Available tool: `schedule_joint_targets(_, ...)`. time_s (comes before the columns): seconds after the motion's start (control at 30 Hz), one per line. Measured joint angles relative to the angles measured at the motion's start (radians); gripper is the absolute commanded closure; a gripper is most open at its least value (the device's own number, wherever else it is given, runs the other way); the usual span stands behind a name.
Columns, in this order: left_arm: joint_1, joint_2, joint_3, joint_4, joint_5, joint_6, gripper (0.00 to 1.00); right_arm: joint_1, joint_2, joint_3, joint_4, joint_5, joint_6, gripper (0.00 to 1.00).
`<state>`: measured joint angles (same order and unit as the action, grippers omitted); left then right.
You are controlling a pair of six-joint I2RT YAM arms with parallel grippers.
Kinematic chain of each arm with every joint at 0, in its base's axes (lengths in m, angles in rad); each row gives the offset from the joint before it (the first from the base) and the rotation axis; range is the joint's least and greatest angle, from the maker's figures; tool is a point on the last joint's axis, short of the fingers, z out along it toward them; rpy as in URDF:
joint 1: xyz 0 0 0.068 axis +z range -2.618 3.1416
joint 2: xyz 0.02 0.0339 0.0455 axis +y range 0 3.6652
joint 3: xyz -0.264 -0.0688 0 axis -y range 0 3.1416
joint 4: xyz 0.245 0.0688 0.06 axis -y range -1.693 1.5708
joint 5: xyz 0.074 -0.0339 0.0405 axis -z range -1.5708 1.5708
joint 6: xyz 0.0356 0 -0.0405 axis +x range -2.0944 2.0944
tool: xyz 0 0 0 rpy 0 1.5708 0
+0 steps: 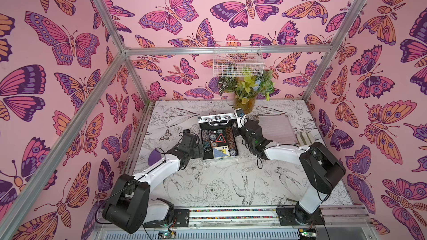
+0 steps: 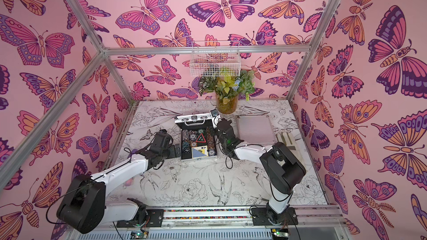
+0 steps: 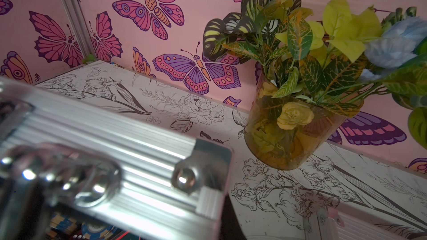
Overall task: Close the poker set cases
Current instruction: Close the lid of the poker set case.
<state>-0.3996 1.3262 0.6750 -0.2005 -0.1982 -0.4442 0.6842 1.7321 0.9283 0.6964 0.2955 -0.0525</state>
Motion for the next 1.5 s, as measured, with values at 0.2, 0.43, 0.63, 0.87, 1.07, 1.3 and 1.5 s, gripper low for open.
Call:
schedule_joint_targets(0.2, 0.0, 0.023, 0.015, 0.017, 0.009, 0.012, 0.0, 0.008, -0.006, -0.004, -0.034, -0.007, 0.004, 0.75)
schedule_joint_targets(0.43, 0.0, 0.046, 0.019, 0.02, 0.019, 0.017, 0.0, 0.027, -0.003, -0.029, -0.166, -0.058, 0.029, 0.62)
schedule_joint_targets(0.63, 0.0, 0.047, 0.019, 0.021, 0.019, 0.017, 0.0, 0.03, -0.003, -0.03, -0.186, -0.086, 0.055, 0.57)
schedule_joint_targets(0.87, 0.0, 0.02, 0.016, 0.02, 0.018, 0.017, 0.0, 0.045, -0.004, -0.064, -0.248, -0.145, 0.09, 0.52)
schedule_joint_targets(1.07, 0.0, -0.034, 0.015, -0.009, 0.023, 0.025, 0.0, 0.048, -0.004, -0.101, -0.251, -0.19, 0.108, 0.52)
schedule_joint_targets(1.3, 0.0, -0.11, -0.003, -0.043, 0.024, 0.025, 0.0, 0.05, -0.004, -0.134, -0.224, -0.223, 0.126, 0.52)
schedule_joint_targets(1.5, 0.0, -0.151, -0.005, -0.072, 0.024, 0.025, 0.0, 0.051, -0.004, -0.158, -0.206, -0.231, 0.132, 0.52)
